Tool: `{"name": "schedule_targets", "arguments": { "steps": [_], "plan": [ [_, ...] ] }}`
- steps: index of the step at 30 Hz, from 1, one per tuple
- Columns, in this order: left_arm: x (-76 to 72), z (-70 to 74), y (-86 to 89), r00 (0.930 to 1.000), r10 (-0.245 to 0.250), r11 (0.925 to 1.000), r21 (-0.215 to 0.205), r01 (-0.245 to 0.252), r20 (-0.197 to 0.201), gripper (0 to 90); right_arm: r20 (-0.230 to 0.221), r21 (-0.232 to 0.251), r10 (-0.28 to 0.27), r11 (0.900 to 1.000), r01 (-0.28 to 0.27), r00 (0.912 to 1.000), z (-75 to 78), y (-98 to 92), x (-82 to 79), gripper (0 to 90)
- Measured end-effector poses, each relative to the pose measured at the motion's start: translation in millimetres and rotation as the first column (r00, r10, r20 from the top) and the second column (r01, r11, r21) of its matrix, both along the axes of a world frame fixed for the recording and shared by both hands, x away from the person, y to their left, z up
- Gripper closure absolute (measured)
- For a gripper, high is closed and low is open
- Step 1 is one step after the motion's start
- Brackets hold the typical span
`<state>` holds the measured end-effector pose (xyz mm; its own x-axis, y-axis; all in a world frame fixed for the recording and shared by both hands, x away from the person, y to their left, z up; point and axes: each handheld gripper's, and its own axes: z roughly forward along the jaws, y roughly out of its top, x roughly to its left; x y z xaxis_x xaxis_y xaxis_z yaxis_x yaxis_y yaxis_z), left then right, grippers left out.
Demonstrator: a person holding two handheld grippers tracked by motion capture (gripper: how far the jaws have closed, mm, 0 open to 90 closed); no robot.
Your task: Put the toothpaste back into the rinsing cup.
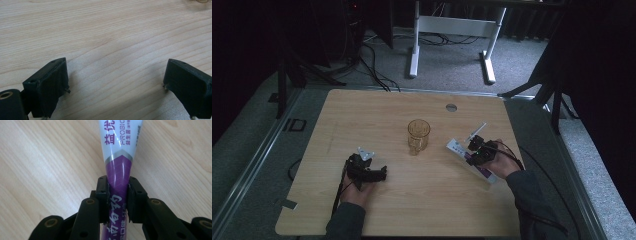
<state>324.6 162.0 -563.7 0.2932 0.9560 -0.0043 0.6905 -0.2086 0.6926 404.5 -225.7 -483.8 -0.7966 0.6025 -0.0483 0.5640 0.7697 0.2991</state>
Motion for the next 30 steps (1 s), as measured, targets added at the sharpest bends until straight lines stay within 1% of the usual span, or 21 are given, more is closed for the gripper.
{"name": "schedule_targets", "arguments": {
  "steps": [2,7,8,10,12,15,16,20,30],
  "plan": [
    [0.0,-0.1,-0.1,1.0000,0.001,1.0000,-0.002,-0.001,0.001,5.8,0.007,0.015,-0.009,1.000,0.009,0.9999,-0.1,0.2,1.4,74.4],
    [0.0,0.0,-0.1,1.0000,0.001,1.0000,-0.001,-0.001,0.001,5.7,0.026,0.071,-0.026,0.997,0.024,0.9993,2.3,1.4,3.4,74.4],
    [0.0,0.0,-0.1,1.0000,0.001,1.0000,-0.001,-0.001,0.001,5.7,0.026,0.071,-0.026,0.997,0.024,0.9993,2.3,1.4,3.4,74.4],
    [0.0,0.0,0.0,1.0000,0.000,1.0000,0.000,0.000,0.000,5.7,0.038,0.094,-0.031,0.995,0.027,0.9988,3.8,2.8,4.3,74.4],
    [0.0,0.0,-0.1,1.0000,0.001,1.0000,-0.001,-0.001,0.001,5.7,0.039,0.106,-0.037,0.994,0.033,0.9985,4.8,3.6,4.6,74.5],
    [0.0,0.0,-0.1,1.0000,0.001,1.0000,-0.001,-0.001,0.001,5.7,0.044,0.116,-0.039,0.993,0.034,0.9982,5.5,4.3,4.8,74.5],
    [0.0,0.0,-0.1,1.0000,0.001,1.0000,-0.001,-0.001,0.001,5.7,0.055,0.125,-0.042,0.992,0.034,0.9976,6.5,4.6,5.3,74.5],
    [0.0,0.0,-0.1,1.0000,0.001,1.0000,-0.001,-0.001,0.000,5.8,0.067,0.134,-0.046,0.990,0.037,0.9967,8.2,4.6,5.4,74.5],
    [0.0,-0.1,-0.1,1.0000,0.001,1.0000,-0.002,-0.001,0.001,5.8,0.099,0.168,-0.080,0.984,0.062,0.9919,12.2,1.8,6.8,74.5]
  ]
}}
